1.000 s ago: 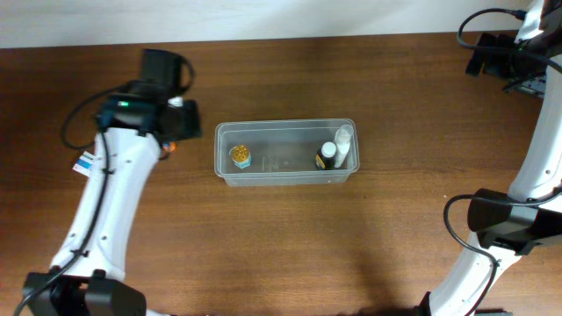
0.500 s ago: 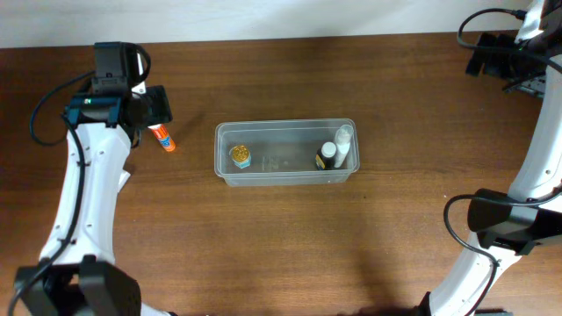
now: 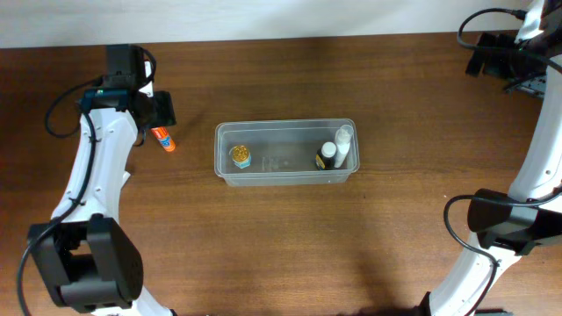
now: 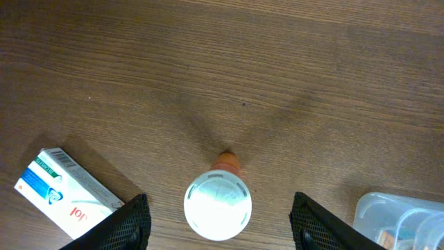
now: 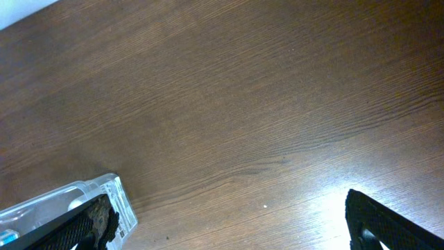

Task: Pack container
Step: 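Move the left gripper to the orange tube and grasp it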

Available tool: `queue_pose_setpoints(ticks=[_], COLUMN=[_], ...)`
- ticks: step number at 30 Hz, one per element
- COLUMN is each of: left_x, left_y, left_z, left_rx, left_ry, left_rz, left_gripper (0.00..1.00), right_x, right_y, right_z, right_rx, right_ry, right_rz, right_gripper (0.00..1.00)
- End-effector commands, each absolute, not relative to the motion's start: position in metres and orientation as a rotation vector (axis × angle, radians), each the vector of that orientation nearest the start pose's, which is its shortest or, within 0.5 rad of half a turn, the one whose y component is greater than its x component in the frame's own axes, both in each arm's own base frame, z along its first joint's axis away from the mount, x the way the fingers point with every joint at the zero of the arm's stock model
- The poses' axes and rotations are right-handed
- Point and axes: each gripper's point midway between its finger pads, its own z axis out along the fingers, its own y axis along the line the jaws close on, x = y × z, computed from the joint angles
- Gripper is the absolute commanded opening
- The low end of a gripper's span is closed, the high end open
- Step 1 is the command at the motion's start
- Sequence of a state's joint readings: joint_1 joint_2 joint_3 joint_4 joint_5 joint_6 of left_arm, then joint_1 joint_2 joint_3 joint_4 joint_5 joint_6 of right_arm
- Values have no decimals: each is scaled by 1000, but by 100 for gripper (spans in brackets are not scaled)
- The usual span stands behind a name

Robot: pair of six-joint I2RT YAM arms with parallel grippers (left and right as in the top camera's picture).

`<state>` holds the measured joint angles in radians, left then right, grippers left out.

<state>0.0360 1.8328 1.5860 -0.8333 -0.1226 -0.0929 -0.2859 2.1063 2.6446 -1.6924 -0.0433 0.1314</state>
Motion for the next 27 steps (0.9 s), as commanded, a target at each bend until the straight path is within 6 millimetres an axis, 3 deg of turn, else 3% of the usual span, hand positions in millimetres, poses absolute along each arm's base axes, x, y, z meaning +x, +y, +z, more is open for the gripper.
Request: queue_pose_setpoints(ticks=[1, 12, 18, 27], left_x=[460, 464, 466, 467], left_y=[37, 37, 37, 38], left_z=[140, 108, 101, 101], left_rx=[-186, -185, -185, -186], left_ry=[2658, 2719, 2728, 2725], left_rz=[134, 139, 140, 144], left_gripper=[64, 63, 41, 31], right_x=[411, 411, 411, 411], right_y=[-114, -114, -114, -114], right_z=[311, 310, 311, 310], right_rx=[550, 550, 551, 551], right_ry=[2622, 2623, 2622, 2623], right_rz=[12, 12, 13, 12], right_gripper=[98, 98, 98, 98])
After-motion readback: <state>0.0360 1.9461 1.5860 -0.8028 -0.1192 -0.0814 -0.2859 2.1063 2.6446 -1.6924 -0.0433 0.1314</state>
